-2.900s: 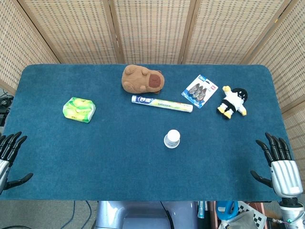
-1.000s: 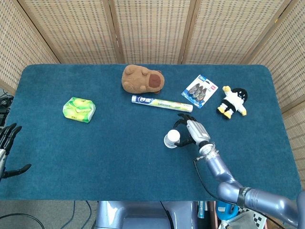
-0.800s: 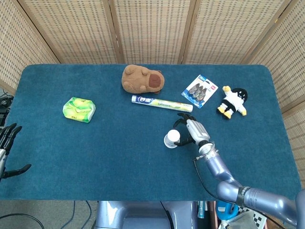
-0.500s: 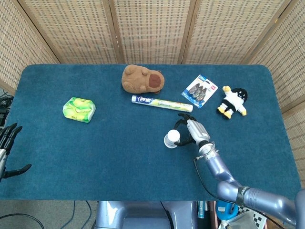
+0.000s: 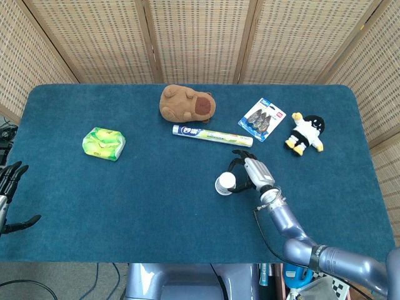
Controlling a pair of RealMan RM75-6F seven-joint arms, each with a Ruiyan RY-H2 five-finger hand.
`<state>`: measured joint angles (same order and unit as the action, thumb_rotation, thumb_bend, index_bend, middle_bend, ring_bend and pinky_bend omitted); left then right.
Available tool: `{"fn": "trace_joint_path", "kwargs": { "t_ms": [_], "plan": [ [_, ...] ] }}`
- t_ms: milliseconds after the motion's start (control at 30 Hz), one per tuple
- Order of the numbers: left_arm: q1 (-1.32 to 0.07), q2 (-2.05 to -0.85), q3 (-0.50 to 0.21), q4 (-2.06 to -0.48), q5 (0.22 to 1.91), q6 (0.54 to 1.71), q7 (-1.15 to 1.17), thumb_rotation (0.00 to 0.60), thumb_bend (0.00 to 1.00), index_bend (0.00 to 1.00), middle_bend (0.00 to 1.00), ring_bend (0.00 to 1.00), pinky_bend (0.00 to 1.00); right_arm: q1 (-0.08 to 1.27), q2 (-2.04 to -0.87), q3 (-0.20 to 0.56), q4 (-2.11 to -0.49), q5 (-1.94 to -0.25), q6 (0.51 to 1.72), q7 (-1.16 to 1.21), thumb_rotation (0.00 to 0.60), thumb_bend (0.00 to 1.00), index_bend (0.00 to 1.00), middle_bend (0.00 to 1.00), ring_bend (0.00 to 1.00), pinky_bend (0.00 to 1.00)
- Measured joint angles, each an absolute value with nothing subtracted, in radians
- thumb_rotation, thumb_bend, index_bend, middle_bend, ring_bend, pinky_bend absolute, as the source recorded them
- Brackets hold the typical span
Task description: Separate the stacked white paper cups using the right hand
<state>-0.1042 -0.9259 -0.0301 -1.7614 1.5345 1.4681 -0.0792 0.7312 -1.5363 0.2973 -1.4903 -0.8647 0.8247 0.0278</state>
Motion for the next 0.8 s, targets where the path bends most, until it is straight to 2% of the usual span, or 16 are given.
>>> {"fn": "trace_joint_path", "kwargs": {
  "t_ms": [467, 800],
  "plan": [
    [-0.104, -0.926, -0.029, -1.763, 1.536, 1.469, -0.078, 0.6, 0.06, 0.0, 0.0, 0.0, 0.0, 0.716, -1.459, 0.337, -1.602, -0.87, 0.827, 0.096, 0.6, 0.19, 0.51, 0.19, 0.09, 0.11],
    [-0.107, -0.926, -0.03, -1.763, 1.534, 1.465, -0.075, 0.6, 0.06, 0.0, 0.0, 0.0, 0.0, 0.71, -1.441, 0.266, -1.583, -1.036, 0.966, -0.114, 0.6, 0.21, 0.51, 0.21, 0.09, 0.11]
  ]
}}
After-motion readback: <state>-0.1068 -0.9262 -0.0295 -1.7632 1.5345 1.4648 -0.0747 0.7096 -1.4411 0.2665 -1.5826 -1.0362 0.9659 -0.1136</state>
